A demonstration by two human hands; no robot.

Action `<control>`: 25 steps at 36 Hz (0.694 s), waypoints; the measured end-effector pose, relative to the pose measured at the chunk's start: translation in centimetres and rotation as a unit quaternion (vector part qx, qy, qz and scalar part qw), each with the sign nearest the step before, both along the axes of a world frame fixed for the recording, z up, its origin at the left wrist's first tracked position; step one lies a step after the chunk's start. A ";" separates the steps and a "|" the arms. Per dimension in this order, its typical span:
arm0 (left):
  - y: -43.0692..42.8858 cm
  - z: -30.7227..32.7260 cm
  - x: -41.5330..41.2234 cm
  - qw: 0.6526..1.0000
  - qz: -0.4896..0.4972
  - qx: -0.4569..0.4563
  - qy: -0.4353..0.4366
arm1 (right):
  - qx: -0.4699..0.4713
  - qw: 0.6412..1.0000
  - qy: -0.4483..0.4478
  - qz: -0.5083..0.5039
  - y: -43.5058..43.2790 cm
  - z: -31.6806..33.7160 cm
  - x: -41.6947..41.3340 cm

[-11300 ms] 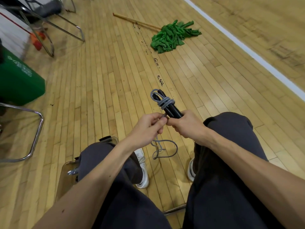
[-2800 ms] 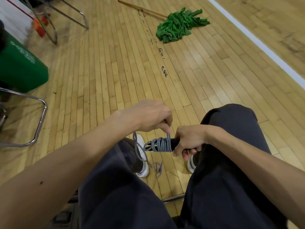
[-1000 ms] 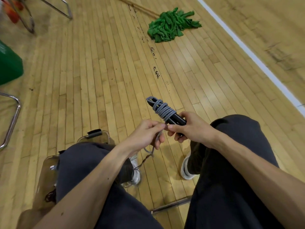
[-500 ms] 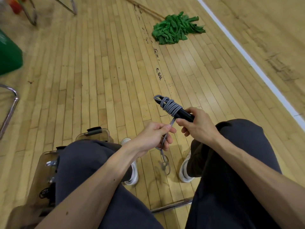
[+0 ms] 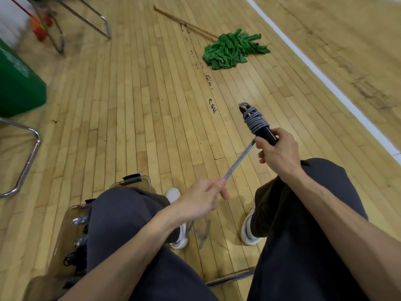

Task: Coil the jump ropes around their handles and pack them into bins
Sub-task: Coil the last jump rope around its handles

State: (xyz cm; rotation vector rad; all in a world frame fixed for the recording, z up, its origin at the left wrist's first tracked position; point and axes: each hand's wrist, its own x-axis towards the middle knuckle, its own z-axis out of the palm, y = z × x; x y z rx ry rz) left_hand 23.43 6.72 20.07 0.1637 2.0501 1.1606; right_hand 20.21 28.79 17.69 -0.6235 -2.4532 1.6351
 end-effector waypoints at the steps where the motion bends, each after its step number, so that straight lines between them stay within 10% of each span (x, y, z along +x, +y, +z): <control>1: -0.3 0.4 0.2 0.999 -0.009 -0.024 0.035 | 0.004 1.000 -0.009 0.004 0.2 0.0 0.0; 10: -1.6 6.6 -1.3 0.944 -0.101 -0.180 0.258 | 0.036 0.995 -0.049 0.080 -0.5 -0.3 0.6; 25: 1.9 13.0 -5.5 0.695 -0.346 -0.366 0.514 | -0.052 0.902 -0.251 0.349 -1.4 0.5 2.1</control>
